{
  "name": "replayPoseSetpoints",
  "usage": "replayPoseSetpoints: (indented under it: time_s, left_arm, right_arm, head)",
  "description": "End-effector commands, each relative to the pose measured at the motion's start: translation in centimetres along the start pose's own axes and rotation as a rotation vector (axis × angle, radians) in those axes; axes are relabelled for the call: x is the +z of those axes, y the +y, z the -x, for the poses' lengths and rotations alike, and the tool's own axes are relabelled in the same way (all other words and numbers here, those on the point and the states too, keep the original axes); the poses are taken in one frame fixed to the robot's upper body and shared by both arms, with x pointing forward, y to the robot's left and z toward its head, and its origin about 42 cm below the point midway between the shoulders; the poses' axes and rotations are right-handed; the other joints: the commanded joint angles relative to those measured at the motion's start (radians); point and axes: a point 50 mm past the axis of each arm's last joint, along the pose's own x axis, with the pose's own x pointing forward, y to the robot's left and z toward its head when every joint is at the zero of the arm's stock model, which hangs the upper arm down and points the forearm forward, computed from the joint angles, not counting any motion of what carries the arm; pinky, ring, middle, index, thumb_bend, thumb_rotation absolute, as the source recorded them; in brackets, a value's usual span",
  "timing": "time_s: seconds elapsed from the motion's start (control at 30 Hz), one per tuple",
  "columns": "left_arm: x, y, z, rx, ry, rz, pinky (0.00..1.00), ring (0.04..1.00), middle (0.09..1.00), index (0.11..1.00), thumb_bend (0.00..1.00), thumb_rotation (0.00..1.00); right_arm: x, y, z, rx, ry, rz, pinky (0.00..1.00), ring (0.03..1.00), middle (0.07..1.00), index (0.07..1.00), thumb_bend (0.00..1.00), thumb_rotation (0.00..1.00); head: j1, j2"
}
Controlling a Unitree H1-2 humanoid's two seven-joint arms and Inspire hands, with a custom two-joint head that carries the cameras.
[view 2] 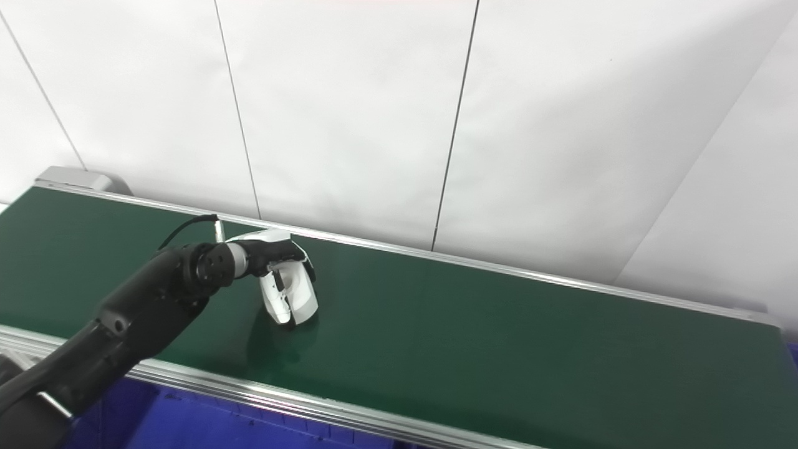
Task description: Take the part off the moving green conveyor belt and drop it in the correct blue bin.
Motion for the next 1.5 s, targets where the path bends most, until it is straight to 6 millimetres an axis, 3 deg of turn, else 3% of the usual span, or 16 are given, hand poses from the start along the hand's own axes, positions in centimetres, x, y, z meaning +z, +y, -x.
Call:
replayPoseSetpoints:
  time_s: [0.0,0.17,0.3,0.5,0.53,0.73,0.83,0.87,0.9,1.1,1.33,1.47]
  left_arm:
    - [-1.0,-0.1,0.5,0.075,-0.002,0.004,0.39,0.435,0.521,0.495,0.50,0.00]
    - [-1.5,0.0,2.5,0.266,-0.146,0.132,0.47,0.479,0.537,0.459,0.50,0.00]
    - [-1.9,0.2,4.6,0.329,-0.250,0.239,0.33,0.408,0.484,0.504,0.50,0.00]
    - [-3.7,-0.4,9.6,0.334,-0.449,0.416,0.36,0.435,0.479,0.503,0.50,0.00]
    - [-3.9,-0.5,10.5,0.332,-0.472,0.444,0.36,0.432,0.480,0.506,0.50,0.00]
    - [-6.4,-3.7,15.6,0.256,-0.564,0.584,0.36,0.434,0.518,0.476,0.50,0.00]
    - [-7.4,-5.9,16.7,0.189,-0.566,0.621,0.38,0.436,0.520,0.475,0.50,0.00]
    - [-7.8,-7.1,16.7,0.156,-0.562,0.656,0.39,0.440,0.517,0.479,0.50,0.00]
    - [-8.2,-8.1,16.8,0.133,-0.560,0.682,0.39,0.440,0.516,0.479,0.50,0.00]
    - [-8.4,-13.3,15.8,0.072,-0.549,0.707,0.39,0.438,0.521,0.478,0.50,0.00]
    - [-6.6,-16.7,14.3,0.003,-0.536,0.639,0.46,0.470,0.511,0.464,0.50,0.00]
    - [-5.1,-18.7,13.2,-0.037,-0.518,0.649,0.41,0.452,0.522,0.465,0.50,0.00]
  right_arm:
    - [1.0,-0.2,-0.2,-0.020,-0.076,-0.011,0.71,0.740,0.720,0.820,0.77,0.22]
    - [1.4,0.0,-0.1,-0.019,-0.082,-0.004,0.71,0.740,0.723,0.819,0.76,0.22]
    - [1.9,0.1,0.1,-0.020,-0.085,-0.007,0.72,0.740,0.728,0.820,0.75,0.23]
    - [2.8,0.5,0.5,-0.023,-0.077,-0.016,0.73,0.745,0.735,0.820,0.75,0.26]
    - [3.0,0.5,0.5,-0.024,-0.080,-0.013,0.73,0.747,0.736,0.822,0.75,0.27]
    - [3.9,0.4,1.0,-0.020,-0.109,-0.002,0.73,0.751,0.744,0.835,0.73,0.30]
    - [4.6,0.3,1.2,-0.022,-0.107,0.002,0.75,0.761,0.748,0.838,0.73,0.32]
    - [4.9,0.2,1.2,-0.023,-0.104,0.004,0.76,0.765,0.748,0.839,0.74,0.33]
    - [5.3,0.1,1.2,-0.023,-0.102,0.004,0.76,0.766,0.748,0.839,0.74,0.34]
    - [7.2,-0.4,0.9,-0.029,-0.117,0.004,0.73,0.752,0.740,0.834,0.74,0.33]
    - [9.0,-0.6,1.3,-0.038,-0.125,-0.015,0.70,0.742,0.728,0.824,0.76,0.35]
    - [9.2,-0.6,1.4,-0.043,-0.131,-0.014,0.70,0.738,0.729,0.823,0.76,0.35]
  head:
    - [-0.005,0.005]
    - [-0.033,0.027]
    - [-0.060,0.053]
    - [-0.107,0.106]
    - [-0.119,0.131]
    - [-0.165,0.199]
    - [-0.191,0.258]
    - [-0.193,0.265]
    - [-0.212,0.305]
    - [-0.252,0.375]
    - [-0.275,0.416]
    - [-0.286,0.420]
